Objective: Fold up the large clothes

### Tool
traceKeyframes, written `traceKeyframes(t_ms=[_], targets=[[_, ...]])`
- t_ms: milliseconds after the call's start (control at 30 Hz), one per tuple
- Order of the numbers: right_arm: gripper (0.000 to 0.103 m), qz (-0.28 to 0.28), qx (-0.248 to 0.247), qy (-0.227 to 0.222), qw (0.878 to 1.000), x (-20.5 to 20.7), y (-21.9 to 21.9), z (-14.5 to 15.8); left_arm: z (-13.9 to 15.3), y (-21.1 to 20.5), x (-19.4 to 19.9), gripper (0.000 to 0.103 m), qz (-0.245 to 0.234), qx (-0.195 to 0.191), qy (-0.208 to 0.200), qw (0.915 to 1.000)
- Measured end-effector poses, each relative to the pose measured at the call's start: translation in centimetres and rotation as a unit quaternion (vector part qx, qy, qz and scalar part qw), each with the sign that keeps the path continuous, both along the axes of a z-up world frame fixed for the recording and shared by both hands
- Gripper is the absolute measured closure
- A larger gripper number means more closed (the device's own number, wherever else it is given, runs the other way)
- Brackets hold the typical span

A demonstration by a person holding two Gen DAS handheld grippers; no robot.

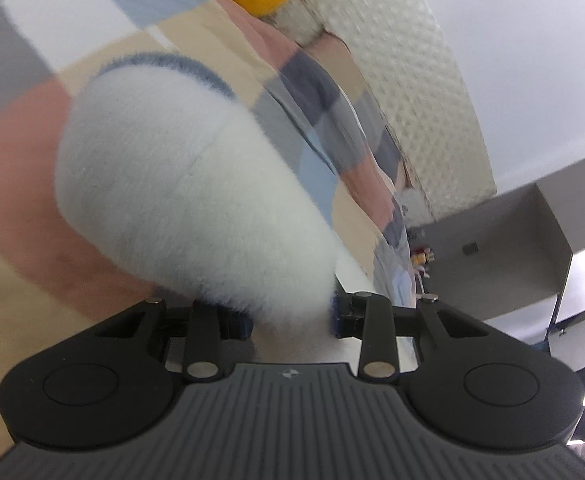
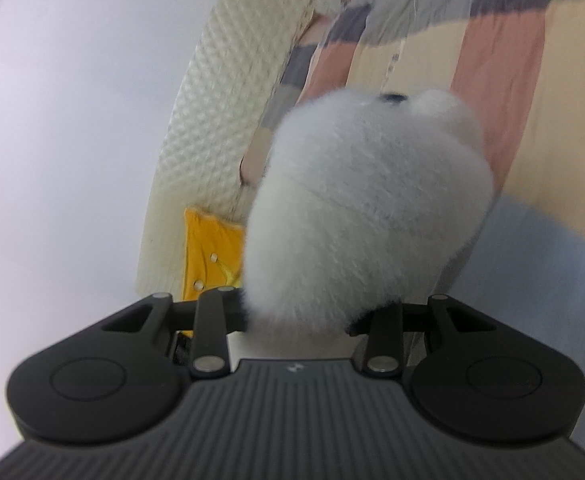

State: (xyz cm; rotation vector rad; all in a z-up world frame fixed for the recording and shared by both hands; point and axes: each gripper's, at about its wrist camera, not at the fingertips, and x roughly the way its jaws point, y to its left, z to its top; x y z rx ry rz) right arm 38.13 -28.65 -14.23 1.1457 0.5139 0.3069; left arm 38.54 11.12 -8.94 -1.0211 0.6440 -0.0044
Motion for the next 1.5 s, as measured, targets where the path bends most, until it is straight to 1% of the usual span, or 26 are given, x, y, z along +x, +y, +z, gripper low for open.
traceKeyframes(t_ms=[167, 267, 300, 367, 433, 500, 600, 733, 833, 900, 1000, 1100, 1167, 1233, 1367, 1500], targets=[[0.061, -0.019, 0.006, -0.001, 1.0, 3.1, -3.0, 0.7, 1.4, -3.1, 5.4, 0.064, -0.021, 0.01, 0.01, 0.9997], [0.061, -0.017, -0.005, -0.011, 1.0, 5.4, -4.8, 1.2, 2.4, -5.0, 8.4, 0.064, -0.031, 0.02, 0.017, 0.9992], [0.061, -0.016, -0.005, -0.011, 1.0, 6.0, -5.2, 1.2, 2.8, -5.9, 10.3, 0.064, -0.034, 0.022, 0.018, 0.999], [0.061, -0.015, -0.001, -0.006, 1.0, 7.9, -6.6, 1.4, 3.4, -7.3, 12.8, 0.064, -0.038, 0.021, 0.018, 0.9989], [0.061, -0.018, -0.011, -0.003, 1.0, 9.3, -7.8, 1.9, 4.1, -8.9, 15.3, 0.064, -0.046, 0.028, 0.02, 0.9984], [0.061, -0.023, -0.026, -0.005, 0.999, 11.1, -8.9, 2.5, 4.6, -10.5, 17.5, 0.064, -0.055, 0.026, 0.025, 0.9978], [0.061, -0.037, -0.027, -0.001, 0.999, 12.9, -10.9, 3.1, 4.8, -12.6, 20.9, 0.064, -0.077, 0.026, 0.016, 0.9966], [0.061, -0.055, -0.035, -0.011, 0.998, 15.6, -12.9, 2.9, 3.3, -14.7, 24.3, 0.064, -0.098, 0.024, 0.0, 0.9949], [0.061, -0.065, -0.036, -0.003, 0.997, 16.7, -13.9, 1.1, 0.2, -16.0, 26.1, 0.064, -0.116, 0.028, 0.004, 0.9929], [0.061, -0.07, -0.042, 0.016, 0.997, 17.1, -14.3, -0.5, -2.1, -16.5, 26.8, 0.064, -0.134, 0.033, 0.017, 0.9903], [0.061, -0.071, -0.056, 0.037, 0.995, 17.1, -14.6, -3.1, -6.0, -16.4, 27.2, 0.064, -0.139, 0.019, 0.049, 0.9889], [0.061, -0.059, -0.072, 0.051, 0.994, 17.0, -14.3, -5.0, -8.7, -15.6, 26.6, 0.064, -0.142, 0.009, 0.057, 0.9881], [0.061, -0.051, -0.072, 0.056, 0.995, 16.5, -14.1, -6.0, -9.6, -15.1, 26.2, 0.064, -0.152, 0.004, 0.048, 0.9872], [0.061, -0.051, -0.057, 0.058, 0.995, 15.6, -14.3, -6.8, -9.9, -14.8, 25.4, 0.064, -0.165, 0.008, 0.046, 0.9852], [0.061, -0.045, -0.052, 0.068, 0.995, 13.4, -14.4, -7.9, -10.9, -14.5, 24.1, 0.064, -0.183, 0.017, 0.061, 0.9811], [0.061, -0.043, -0.034, 0.087, 0.995, 12.4, -14.8, -9.7, -11.8, -14.2, 22.5, 0.063, -0.201, 0.026, 0.06, 0.9774]])
